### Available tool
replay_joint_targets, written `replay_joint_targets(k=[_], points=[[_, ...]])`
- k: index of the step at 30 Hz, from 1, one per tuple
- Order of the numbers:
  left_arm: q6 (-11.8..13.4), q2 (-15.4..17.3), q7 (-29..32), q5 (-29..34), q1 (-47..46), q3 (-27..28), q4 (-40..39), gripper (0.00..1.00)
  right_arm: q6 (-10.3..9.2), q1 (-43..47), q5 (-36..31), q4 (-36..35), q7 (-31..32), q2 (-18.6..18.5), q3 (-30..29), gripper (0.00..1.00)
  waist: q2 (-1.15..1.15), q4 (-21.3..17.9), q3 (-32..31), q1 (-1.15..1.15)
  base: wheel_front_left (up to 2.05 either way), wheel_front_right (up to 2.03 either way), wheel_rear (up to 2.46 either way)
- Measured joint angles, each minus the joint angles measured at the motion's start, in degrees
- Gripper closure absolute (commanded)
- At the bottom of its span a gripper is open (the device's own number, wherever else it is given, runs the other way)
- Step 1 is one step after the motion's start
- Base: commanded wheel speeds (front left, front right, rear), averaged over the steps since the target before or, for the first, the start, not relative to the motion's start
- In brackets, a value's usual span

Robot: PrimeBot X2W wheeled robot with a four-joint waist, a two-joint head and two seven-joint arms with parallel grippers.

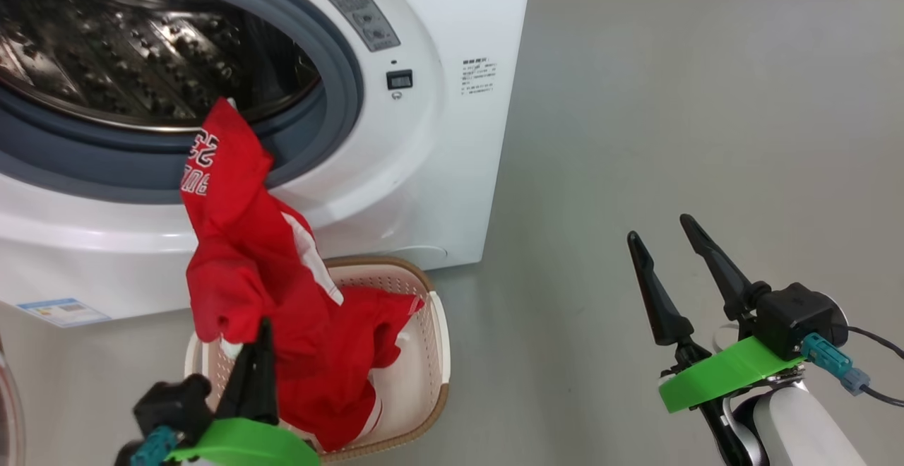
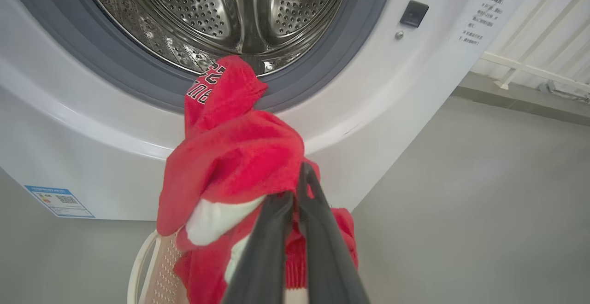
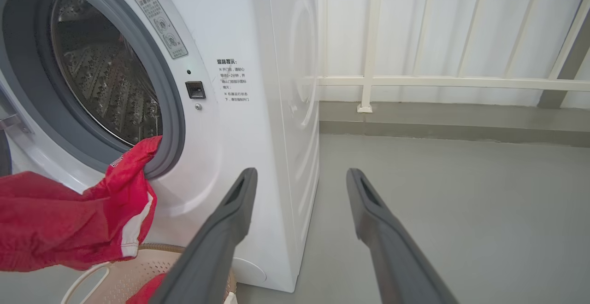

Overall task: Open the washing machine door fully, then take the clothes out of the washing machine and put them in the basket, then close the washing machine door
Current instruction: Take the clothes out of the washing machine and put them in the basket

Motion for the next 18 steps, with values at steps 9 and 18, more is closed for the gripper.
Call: replay_joint_targets(k=[9, 18], points=[[-1.9, -0.2, -0.5, -2.9, -9.7, -1.4, 18.8, 1.0, 0.0, -2.0, 0.0, -0.7, 0.0, -0.1, 0.5, 0.0, 0.0, -0.5, 4.3, 0.0, 0.0, 0.0, 0.0], [-3.6, -0.7, -3.0, -6.1, -20.9, -1.2, 39.4, 1.0, 0.0, -4.1, 0.5, -0.8, 0.0, -0.1, 1.0, 0.0, 0.0, -1.6, 8.5, 0.0, 0.0, 0.0, 0.0]])
